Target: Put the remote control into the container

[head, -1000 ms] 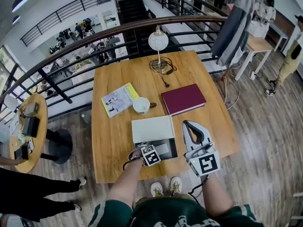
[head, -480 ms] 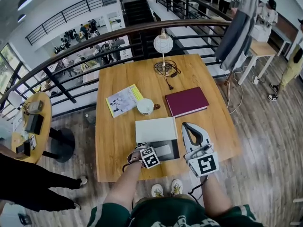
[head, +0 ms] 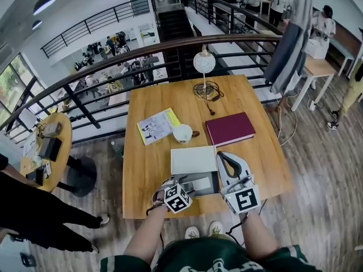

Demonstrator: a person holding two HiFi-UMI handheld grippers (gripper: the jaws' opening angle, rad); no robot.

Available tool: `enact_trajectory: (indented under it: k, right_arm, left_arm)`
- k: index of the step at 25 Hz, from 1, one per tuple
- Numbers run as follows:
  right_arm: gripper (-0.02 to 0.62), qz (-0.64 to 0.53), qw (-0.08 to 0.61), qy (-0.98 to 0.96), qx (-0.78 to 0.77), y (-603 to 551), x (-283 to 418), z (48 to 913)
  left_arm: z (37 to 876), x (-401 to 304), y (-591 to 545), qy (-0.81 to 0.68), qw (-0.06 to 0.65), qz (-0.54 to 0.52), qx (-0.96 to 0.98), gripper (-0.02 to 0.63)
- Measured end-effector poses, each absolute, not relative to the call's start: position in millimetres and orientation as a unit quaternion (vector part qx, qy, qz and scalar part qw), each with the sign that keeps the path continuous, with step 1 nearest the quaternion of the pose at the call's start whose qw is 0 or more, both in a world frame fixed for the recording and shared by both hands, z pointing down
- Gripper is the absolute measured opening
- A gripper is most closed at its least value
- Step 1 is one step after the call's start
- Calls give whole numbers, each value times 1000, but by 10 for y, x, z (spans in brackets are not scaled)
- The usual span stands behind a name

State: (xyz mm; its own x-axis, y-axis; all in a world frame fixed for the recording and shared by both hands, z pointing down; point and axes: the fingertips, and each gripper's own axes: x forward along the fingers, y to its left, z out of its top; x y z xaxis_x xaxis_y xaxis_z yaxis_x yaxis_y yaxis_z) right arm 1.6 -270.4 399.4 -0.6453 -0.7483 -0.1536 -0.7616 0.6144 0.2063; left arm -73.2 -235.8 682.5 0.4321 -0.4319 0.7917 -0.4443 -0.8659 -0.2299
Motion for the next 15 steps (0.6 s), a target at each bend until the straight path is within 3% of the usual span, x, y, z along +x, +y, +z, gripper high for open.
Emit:
enact_trajectory:
  k: [10, 15]
  right_arm:
    - [15, 125, 13, 899, -420, -2589, 6, 3974]
    - [15, 129, 44, 905, -403, -2479, 2, 3820]
  left_arm:
    - [5031, -579, -2386, -389, -51, 220, 893, 251]
    - [4372, -569, -2259, -412, -87, 137, 896, 210]
